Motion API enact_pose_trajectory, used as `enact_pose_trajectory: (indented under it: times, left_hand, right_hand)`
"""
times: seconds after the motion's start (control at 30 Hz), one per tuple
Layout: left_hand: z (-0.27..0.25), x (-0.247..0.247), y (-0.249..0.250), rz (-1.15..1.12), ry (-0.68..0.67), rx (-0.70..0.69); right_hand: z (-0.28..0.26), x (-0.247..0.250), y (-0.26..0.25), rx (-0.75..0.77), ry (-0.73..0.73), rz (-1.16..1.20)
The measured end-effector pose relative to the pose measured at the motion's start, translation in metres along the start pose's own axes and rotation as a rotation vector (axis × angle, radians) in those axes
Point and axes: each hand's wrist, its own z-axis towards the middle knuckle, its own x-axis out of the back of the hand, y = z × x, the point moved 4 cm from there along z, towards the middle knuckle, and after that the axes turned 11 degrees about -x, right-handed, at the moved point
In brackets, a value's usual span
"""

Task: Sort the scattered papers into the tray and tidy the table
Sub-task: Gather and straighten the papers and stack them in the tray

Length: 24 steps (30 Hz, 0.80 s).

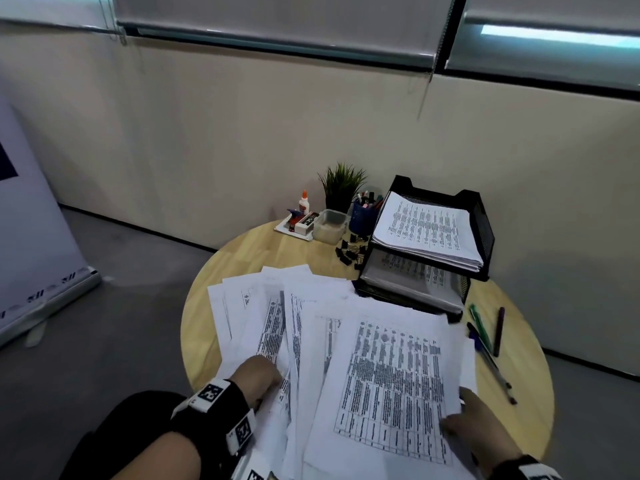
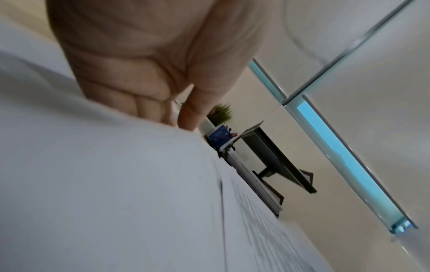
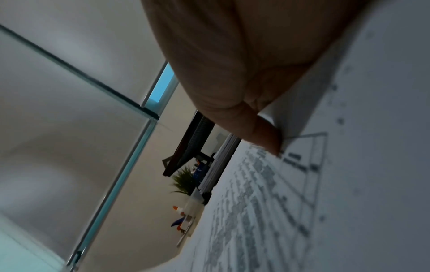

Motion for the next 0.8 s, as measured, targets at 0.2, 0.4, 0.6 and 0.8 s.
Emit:
enact_pose_trajectory:
  times: [0.2,0.4,0.6,0.8]
  left_hand:
    - [-0.008,0.013,0.007,-0.031,-0.01,-0.033]
    - [-0.006,-0.001,-0.009,-0.28,-0.163,-0.013]
    - [-0.022,-0.018,0.003,-0.382,-0.251,-0.013]
    - [-0.03,-0.019,0.014,-0.328,-0.255,-0.108]
  right_hand:
    - [-0.01,0.0,0.002,0.046,0.053,0.076]
    - [-0.008,-0.028,-0.005,0.12,-0.152,0.055]
    - [0.005,-0.048,-0.004,0.163,-0.167,0.104]
    - [-0.001,-0.052,-0.004,0.185,-0.221,0.142]
